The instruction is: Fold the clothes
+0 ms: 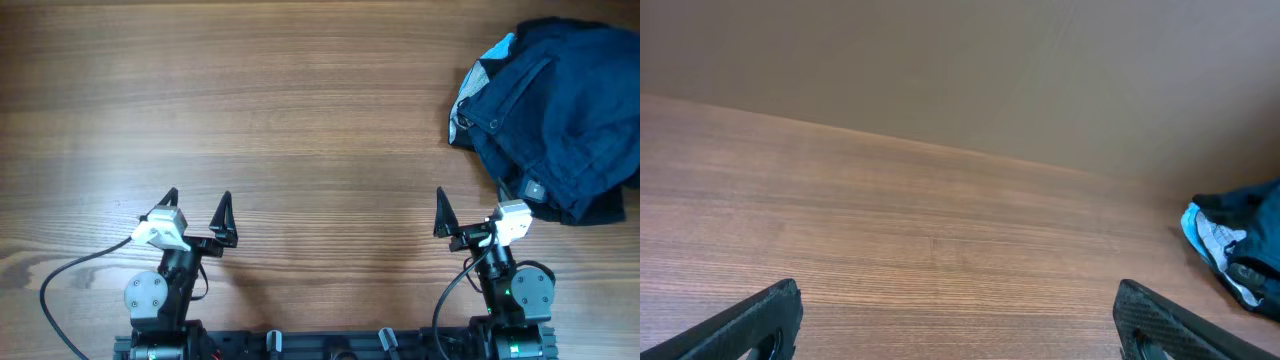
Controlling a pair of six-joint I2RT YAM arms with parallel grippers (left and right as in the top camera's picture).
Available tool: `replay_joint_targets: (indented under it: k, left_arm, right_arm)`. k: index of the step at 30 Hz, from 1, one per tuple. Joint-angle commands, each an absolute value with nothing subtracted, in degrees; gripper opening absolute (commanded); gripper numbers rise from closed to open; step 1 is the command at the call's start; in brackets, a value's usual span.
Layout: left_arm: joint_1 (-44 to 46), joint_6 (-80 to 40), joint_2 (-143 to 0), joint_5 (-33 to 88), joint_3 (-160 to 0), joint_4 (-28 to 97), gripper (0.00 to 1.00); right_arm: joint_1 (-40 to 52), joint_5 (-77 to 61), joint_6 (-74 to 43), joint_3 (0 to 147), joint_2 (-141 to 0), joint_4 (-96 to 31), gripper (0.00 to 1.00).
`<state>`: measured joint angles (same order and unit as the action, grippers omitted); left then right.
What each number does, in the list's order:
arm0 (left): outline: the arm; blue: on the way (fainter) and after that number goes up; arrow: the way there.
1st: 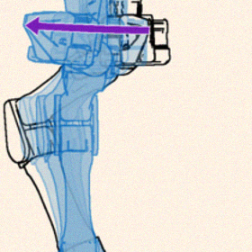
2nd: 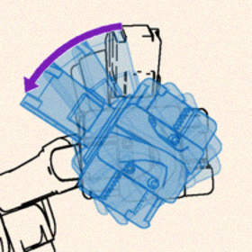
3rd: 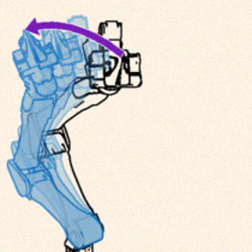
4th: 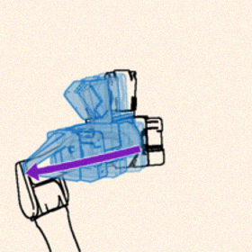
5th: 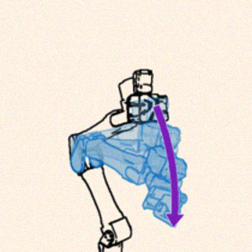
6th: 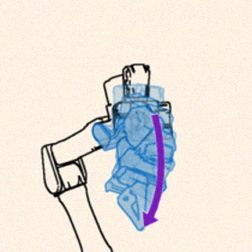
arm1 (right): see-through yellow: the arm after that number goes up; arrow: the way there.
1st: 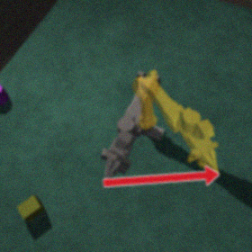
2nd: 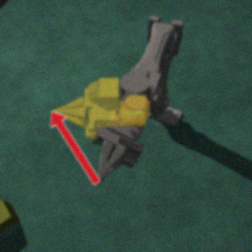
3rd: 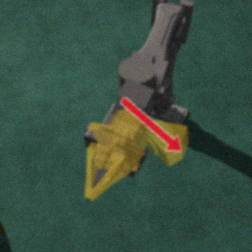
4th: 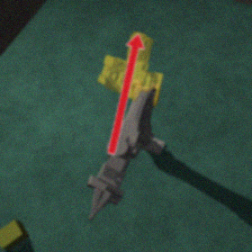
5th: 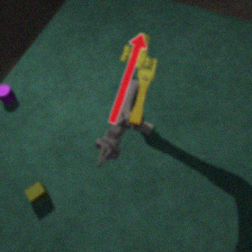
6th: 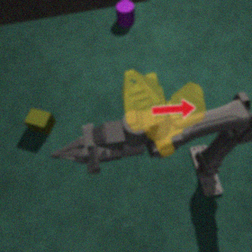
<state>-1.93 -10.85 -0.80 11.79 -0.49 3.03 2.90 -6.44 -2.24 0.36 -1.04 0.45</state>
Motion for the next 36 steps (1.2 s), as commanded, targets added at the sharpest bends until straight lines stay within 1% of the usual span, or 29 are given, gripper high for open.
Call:
replay_joint_targets:
  k: [1, 33, 35, 36]
  left_arm:
    - [-1.65, -10.76, -0.75, 10.87, -0.32, 3.4, 1.0]
    - [-1.65, -10.76, -0.75, 10.85, -0.32, 3.42, 1.0]
    - [-1.65, -10.76, -0.75, 10.85, -0.32, 3.29, 1.0]
    - [-1.65, -10.76, -0.75, 10.85, -0.32, 3.33, 1.0]
  right_arm:
    - [2.55, -7.14, -1.58, 0.3, -0.64, 0.54, 1.0]
    - [2.55, -7.14, -1.52, 0.3, -0.64, 0.62, 1.0]
    - [2.55, -7.42, -1.83, 0.3, -0.64, 2.22, 1.0]
    - [2.55, -9.74, -4.29, 0.32, -0.64, 3.92, 1.0]
